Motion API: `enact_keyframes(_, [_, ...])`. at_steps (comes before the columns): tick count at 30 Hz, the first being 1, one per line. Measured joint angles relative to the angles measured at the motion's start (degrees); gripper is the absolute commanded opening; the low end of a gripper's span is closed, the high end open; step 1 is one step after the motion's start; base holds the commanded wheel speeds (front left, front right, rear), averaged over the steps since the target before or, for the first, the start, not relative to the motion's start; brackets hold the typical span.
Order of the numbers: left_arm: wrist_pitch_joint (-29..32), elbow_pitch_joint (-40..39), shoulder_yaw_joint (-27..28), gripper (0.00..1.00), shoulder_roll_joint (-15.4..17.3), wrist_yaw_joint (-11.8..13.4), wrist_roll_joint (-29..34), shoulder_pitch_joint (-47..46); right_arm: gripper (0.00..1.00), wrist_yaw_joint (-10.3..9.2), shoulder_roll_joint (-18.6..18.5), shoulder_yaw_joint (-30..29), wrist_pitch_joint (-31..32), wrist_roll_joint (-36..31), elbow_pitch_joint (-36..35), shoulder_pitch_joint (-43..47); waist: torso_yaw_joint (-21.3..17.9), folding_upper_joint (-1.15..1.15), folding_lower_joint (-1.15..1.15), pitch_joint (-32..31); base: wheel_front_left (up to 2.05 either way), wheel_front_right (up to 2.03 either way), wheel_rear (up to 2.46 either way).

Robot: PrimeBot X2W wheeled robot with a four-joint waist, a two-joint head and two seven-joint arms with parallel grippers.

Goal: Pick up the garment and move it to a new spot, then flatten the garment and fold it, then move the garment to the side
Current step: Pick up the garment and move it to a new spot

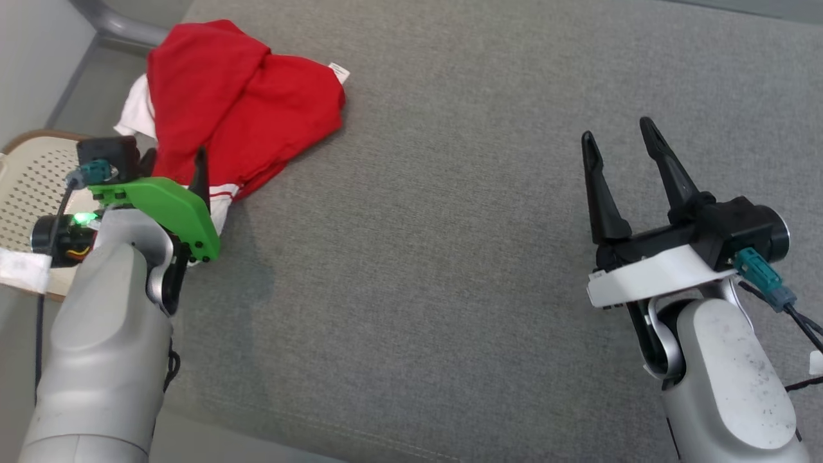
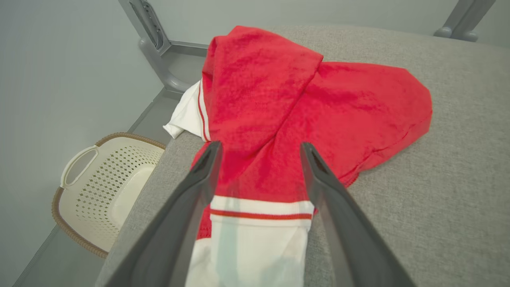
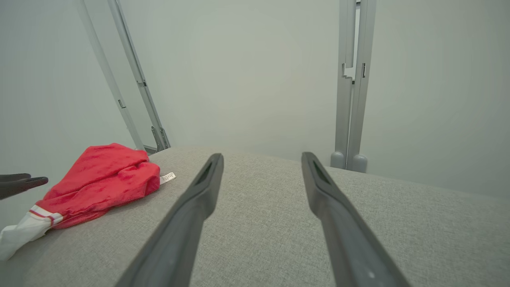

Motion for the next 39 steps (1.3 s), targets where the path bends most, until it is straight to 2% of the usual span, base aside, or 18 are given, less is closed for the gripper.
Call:
enact_keyframes(6, [1.11, 4.72, -0.46, 1.00, 1.52, -1.20, -0.94, -4.03, 1.00, 0.00, -0.02, 0.44, -0.65, 0.00, -0.34, -2.05, -3.51, 0.00, 0.00, 5.50, 0.00, 0.00, 0.00])
enact_keyframes(15, [4.39, 9.21, -1.37, 1.00, 3.68, -2.11, -3.11, -6.84, 1.00, 0.00, 0.03, 0.64, -2.12, 0.25, 0.69, -3.20, -7.94, 0.00, 0.00, 9.92, 0.00, 0.00, 0.00])
enact_keyframes(16, [4.47, 9.34, -1.49, 0.91, 3.87, -2.12, -3.30, -7.03, 1.00, 0.00, 0.03, 0.73, -2.18, 0.37, 0.87, -3.28, -8.28, 0.00, 0.00, 10.18, 0.00, 0.00, 0.00])
enact_keyframes(17, [4.58, 9.45, -1.62, 0.36, 4.11, -2.16, -3.42, -7.20, 1.00, 0.00, 0.04, 0.76, -2.31, 0.44, 1.03, -3.31, -8.51, 0.00, 0.00, 10.34, 0.00, 0.00, 0.00])
enact_keyframes(19, [4.79, 9.61, -1.91, 0.00, 4.53, -2.20, -3.87, -7.58, 1.00, 0.00, 0.08, 0.88, -2.66, 0.54, 1.47, -3.49, -8.95, 0.00, 0.00, 10.51, 0.00, 0.00, 0.00])
enact_keyframes(28, [0.97, 7.35, -4.53, 0.00, 5.23, -2.35, -5.56, -7.24, 1.00, 0.00, 0.13, 0.26, -3.49, 1.76, 3.32, -3.02, -9.31, 0.00, 0.00, 7.51, 0.00, 0.00, 0.00])
enact_keyframes(34, [-2.38, 1.88, -8.60, 0.00, 5.47, -2.37, -5.76, -6.54, 1.00, 0.00, 0.12, -0.73, -3.70, 3.23, 4.36, -0.45, -9.83, 0.00, 0.00, 3.39, 0.00, 0.00, 0.00])
enact_keyframes(39, [-3.71, -4.02, -12.85, 0.00, 3.89, -2.37, -5.99, -4.85, 1.00, 0.00, 0.13, -1.96, -3.87, 4.35, 4.60, 2.04, -10.78, 0.00, 0.00, -0.52, 0.00, 0.00, 0.00])
